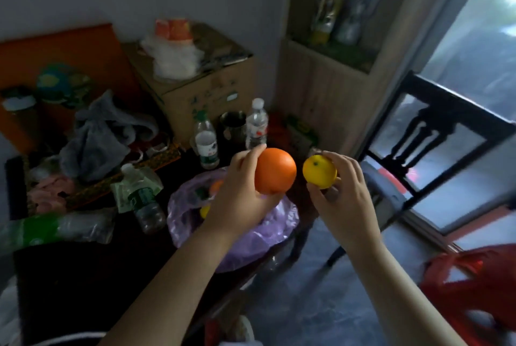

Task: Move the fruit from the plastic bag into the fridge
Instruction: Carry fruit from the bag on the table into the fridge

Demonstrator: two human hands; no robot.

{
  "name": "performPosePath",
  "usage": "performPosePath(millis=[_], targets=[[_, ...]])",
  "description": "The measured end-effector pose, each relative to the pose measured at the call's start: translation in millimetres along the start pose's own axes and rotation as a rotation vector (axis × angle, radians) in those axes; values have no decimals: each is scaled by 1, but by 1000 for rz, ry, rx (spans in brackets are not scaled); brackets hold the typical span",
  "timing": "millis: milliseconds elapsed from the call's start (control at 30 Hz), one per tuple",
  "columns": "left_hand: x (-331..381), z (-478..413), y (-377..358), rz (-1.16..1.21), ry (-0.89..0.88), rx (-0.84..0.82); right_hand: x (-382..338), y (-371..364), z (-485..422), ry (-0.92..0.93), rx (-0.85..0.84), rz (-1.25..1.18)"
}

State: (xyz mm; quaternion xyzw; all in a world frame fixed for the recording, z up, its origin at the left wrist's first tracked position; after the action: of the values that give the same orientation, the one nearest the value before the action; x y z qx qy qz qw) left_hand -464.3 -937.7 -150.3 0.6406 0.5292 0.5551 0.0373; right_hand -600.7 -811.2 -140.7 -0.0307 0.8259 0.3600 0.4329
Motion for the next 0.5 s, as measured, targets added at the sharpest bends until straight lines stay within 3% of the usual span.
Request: performPosePath(millis=[267, 500], targets=[[135, 26, -71, 216, -234, -215, 7, 154, 106, -101, 239, 59], [233, 74, -90, 283, -464, -385, -16, 240, 216, -219, 428, 222]])
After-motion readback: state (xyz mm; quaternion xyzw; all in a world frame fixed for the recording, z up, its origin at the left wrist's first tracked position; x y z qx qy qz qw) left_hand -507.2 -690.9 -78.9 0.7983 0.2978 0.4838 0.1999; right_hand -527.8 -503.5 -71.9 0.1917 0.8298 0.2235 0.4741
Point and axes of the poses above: each hand's wrist, its own z-axis away from the middle knuckle, its own y-axis out of the back of the hand, x = y × z, the point moved 9 cm from there along -z, towards the middle knuckle, and after that the axes turned 10 degrees about -y, right-handed, at the moved point
